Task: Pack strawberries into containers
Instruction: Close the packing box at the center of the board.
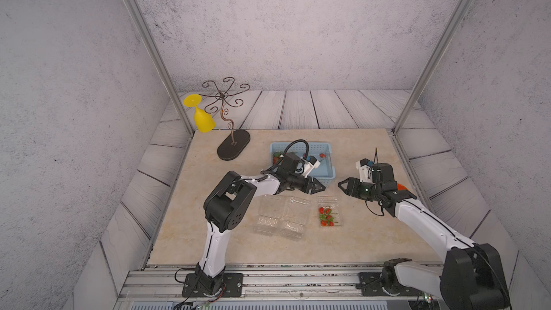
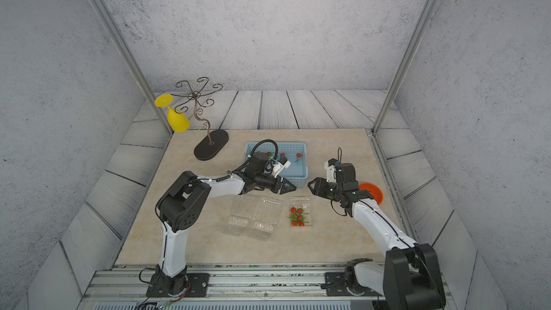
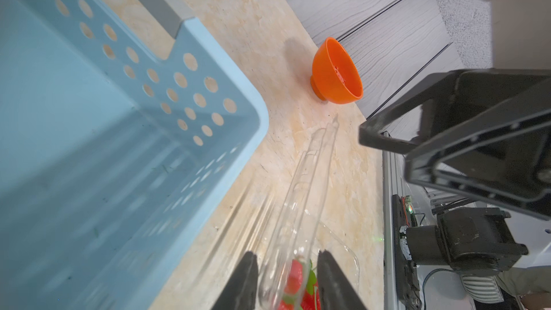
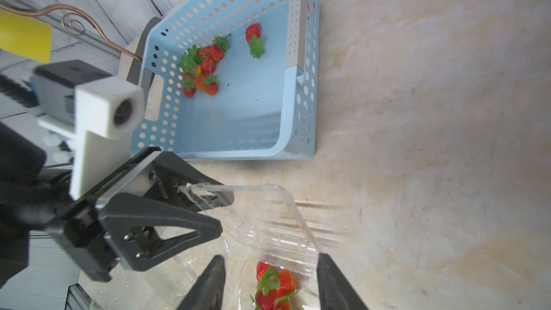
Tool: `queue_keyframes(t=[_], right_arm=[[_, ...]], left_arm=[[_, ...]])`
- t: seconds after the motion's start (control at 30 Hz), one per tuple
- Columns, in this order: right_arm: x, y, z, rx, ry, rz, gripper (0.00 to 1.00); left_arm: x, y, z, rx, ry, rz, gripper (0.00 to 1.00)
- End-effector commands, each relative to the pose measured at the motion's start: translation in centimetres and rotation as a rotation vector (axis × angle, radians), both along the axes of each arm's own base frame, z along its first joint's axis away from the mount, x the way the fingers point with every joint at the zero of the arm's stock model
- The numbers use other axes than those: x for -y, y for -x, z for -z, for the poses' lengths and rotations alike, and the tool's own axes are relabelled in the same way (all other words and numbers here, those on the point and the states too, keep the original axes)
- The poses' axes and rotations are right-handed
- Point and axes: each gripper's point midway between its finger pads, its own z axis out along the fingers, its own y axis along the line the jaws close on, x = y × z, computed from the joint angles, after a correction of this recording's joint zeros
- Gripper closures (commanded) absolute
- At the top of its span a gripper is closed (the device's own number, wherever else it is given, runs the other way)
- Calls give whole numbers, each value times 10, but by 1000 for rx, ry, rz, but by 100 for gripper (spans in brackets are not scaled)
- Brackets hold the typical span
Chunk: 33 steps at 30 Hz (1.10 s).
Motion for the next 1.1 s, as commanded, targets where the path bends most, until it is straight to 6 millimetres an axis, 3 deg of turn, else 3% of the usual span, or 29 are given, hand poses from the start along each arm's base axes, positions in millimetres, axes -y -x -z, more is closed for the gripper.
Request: queue_keyframes(t=[0.0,0.23,0.47,0.67,0.8,0.9,1.07], right_arm=[[13,37,27,-159,22,66,49],[17,86,52,-333,-6,96,49],[11,122,56,-434,-41,57,52],[4,149,61,-492,-26,9,65],[-3,169,76,-526,15,-20,78],[-11,176,89,-546,23,-27,82],[-15,171,102,-547,19,-12,84]], left_arm=[[9,13,-25,37,65,39,63],[10,24,-35,63,77,61,63],[13,32,-37,70,79,88,63],[15,36,-40,73,86,102,63],[16,38,-45,80,92,114,63],[16,40,-48,86,97,118,63],[15,43,-50,91,97,123,63]])
